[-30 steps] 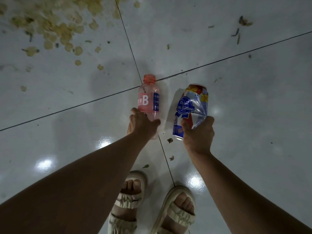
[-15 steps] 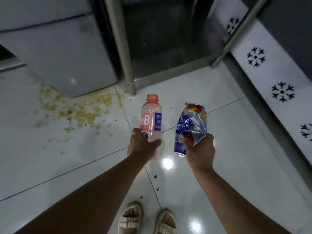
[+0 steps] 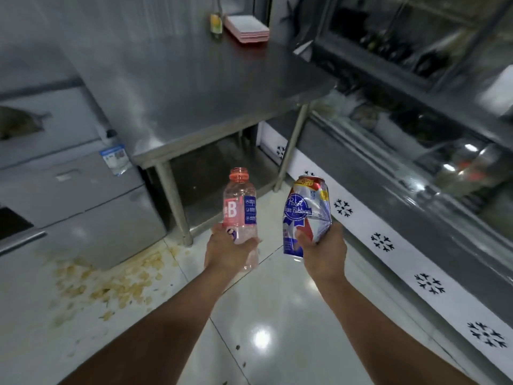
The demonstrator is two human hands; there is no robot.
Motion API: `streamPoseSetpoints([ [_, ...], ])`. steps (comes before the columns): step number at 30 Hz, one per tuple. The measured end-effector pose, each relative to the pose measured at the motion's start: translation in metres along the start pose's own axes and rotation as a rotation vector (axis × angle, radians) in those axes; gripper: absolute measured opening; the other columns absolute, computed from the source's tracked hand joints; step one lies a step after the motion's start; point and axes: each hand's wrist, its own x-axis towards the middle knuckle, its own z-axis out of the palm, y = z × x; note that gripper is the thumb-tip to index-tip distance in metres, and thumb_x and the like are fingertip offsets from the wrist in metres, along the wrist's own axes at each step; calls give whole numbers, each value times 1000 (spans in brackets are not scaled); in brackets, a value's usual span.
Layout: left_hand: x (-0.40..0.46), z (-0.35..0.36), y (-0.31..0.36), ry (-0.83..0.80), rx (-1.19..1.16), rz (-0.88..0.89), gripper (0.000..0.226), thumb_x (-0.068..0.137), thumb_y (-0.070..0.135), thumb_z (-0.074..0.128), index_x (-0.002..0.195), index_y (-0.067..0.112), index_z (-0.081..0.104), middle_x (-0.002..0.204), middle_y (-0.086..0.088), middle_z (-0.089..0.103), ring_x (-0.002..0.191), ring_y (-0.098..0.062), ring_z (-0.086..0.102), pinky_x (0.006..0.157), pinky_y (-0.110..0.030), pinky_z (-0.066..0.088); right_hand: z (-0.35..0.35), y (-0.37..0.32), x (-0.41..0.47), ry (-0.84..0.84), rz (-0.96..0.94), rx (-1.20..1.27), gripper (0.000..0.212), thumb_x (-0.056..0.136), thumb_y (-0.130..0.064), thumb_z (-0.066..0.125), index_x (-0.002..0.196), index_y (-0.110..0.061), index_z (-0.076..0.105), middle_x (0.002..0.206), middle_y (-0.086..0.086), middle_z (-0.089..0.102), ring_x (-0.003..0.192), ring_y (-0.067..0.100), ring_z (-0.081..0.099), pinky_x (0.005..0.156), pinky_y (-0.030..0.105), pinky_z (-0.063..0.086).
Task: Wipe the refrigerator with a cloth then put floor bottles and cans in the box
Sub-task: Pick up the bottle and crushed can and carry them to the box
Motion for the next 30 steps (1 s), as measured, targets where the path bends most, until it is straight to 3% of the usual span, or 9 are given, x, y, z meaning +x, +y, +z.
streamPoseSetpoints([
  [3,-26,4,40,-49,31,71,70,70,31,79,126,20,38,117,-2,59,99,-25,63,86,-43,54,-48,-23,-7,75,35,85,38,80,-15,72,104,-13,43,84,-9,55,69,-2,54,41,4,38],
  [5,-45,12,66,-106,47,132,70,71,31,78,127,19,37,117,-2,59,96,-22,62,83,-36,52,-83,-34,-14,146,57,120,36,81,-15,71,103,-14,42,86,-7,54,70,-1,54,38,6,37],
  [10,-106,44,122,-268,68,245,66,73,27,76,127,17,39,118,-4,59,100,-24,60,89,-36,48,-174,-44,-42,328,78,152,34,82,-18,71,101,-16,43,83,-9,51,69,1,54,37,6,37],
  [14,-167,79,145,-359,123,358,59,74,29,75,121,18,41,108,-1,61,82,-16,60,67,-24,45,-247,-35,-75,467,74,126,33,82,-20,71,100,-15,43,80,-4,53,68,6,54,49,17,44],
  [16,-200,100,150,-398,118,404,56,72,26,77,116,17,43,105,-1,62,80,-16,61,70,-30,51,-281,-26,-96,517,92,141,35,82,-21,71,102,-16,43,85,-2,55,73,12,58,59,25,51],
  [20,-276,141,151,-476,120,484,53,67,25,79,106,20,42,98,-1,63,78,-14,62,68,-31,52,-352,0,-147,642,99,183,39,79,-21,74,104,-19,44,91,-6,56,78,9,58,58,15,44],
  [23,-343,173,140,-544,172,529,54,68,29,78,105,22,41,93,3,63,81,-16,63,78,-37,54,-409,27,-198,726,120,190,39,78,-25,75,103,-19,45,88,-10,56,74,0,56,47,9,40],
  [26,-417,204,121,-617,196,575,52,70,31,78,104,25,39,89,9,60,81,-14,62,79,-36,53,-466,55,-256,801,136,191,39,79,-26,74,102,-18,44,84,-13,52,71,-3,53,41,5,39],
  [30,-519,242,95,-723,174,627,52,70,33,78,106,23,42,92,7,60,77,-8,58,65,-28,48,-538,91,-338,936,184,191,40,80,-24,73,103,-18,41,89,-11,52,74,3,55,39,5,40],
])
